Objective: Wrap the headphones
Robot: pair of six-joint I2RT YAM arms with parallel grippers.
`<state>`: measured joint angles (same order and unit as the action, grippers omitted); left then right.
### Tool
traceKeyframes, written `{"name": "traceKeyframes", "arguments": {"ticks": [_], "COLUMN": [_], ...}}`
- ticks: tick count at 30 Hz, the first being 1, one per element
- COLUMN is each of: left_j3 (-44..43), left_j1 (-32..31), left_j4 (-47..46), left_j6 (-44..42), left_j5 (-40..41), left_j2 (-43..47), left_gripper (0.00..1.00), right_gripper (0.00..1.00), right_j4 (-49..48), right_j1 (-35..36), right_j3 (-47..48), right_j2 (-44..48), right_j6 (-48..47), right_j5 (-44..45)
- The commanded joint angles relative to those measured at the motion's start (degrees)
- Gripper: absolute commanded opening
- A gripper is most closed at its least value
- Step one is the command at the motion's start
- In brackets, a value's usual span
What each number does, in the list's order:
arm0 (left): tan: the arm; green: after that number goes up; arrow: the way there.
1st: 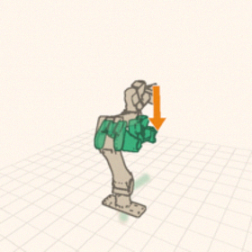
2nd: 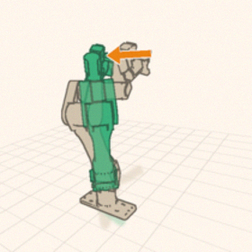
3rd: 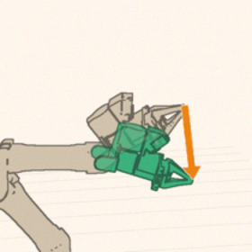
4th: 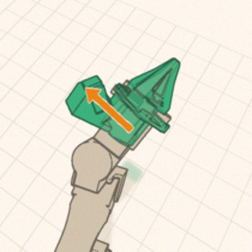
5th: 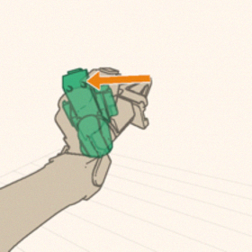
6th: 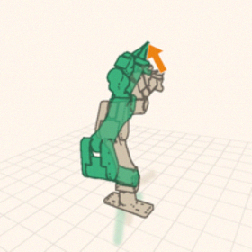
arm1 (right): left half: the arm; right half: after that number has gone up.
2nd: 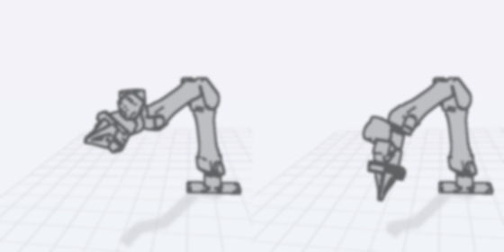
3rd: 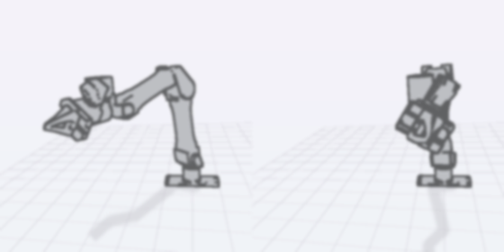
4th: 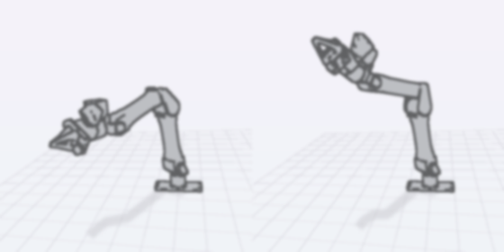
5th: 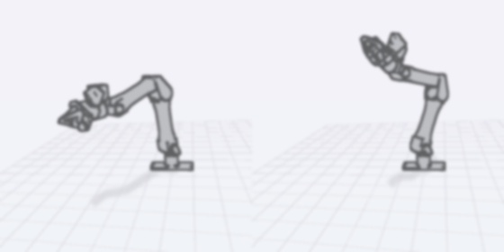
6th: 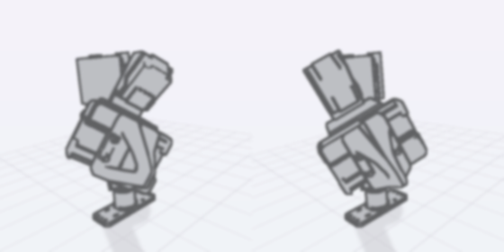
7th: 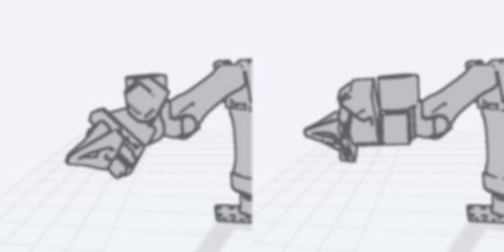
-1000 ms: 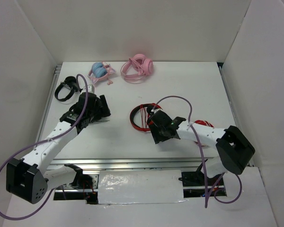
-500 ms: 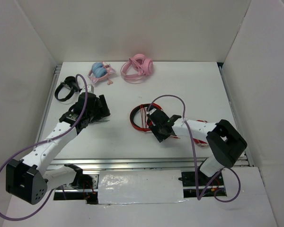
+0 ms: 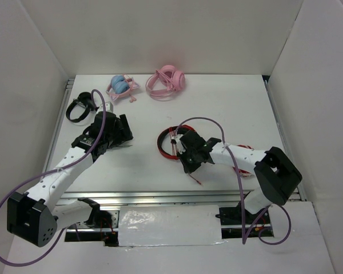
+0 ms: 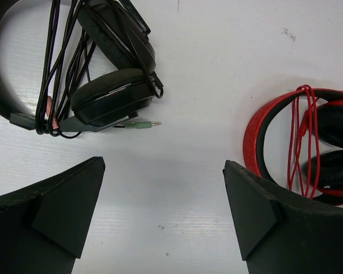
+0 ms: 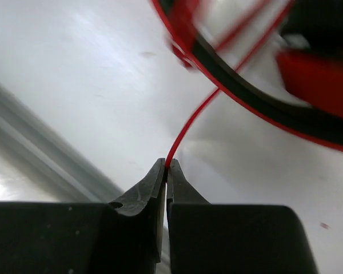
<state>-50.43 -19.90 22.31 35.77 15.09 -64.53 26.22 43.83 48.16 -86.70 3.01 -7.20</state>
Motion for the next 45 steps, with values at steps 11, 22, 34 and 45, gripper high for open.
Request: {"name": "traceKeyframes", "arguments": {"ticks": [11, 22, 34, 45], "left_j3": [0.5, 1.3, -3.3, -0.4], "left_j1": [0.0, -6.1, -10.6, -10.8], "left_j4": [-0.9, -6.8, -9.5, -10.1], "left_j6": [-1.1, -1.1, -1.5, -1.1], "left_j5": [-1.7, -5.8, -4.8, -3.8], "left_j2": [1.7, -4.6, -16.9, -14.3], "left_gripper": [0.99, 0.98, 0.95, 0.95], "right_gripper": [0.05, 0.11, 0.24, 0.3], "right_j4": [-21.3, -28.9, -49.0, -36.1], "right_j1": [-10.3, -12.0, -11.5, -10.1], "right_j3": [5.1, 3.5, -1.6, 5.4], "right_j2": [-9.4, -9.8, -8.9, -4.1], "right_j6": [38.0, 44.7, 61.3, 44.9], "right_j5": [-40.9, -38.7, -32.0, -26.6]}}
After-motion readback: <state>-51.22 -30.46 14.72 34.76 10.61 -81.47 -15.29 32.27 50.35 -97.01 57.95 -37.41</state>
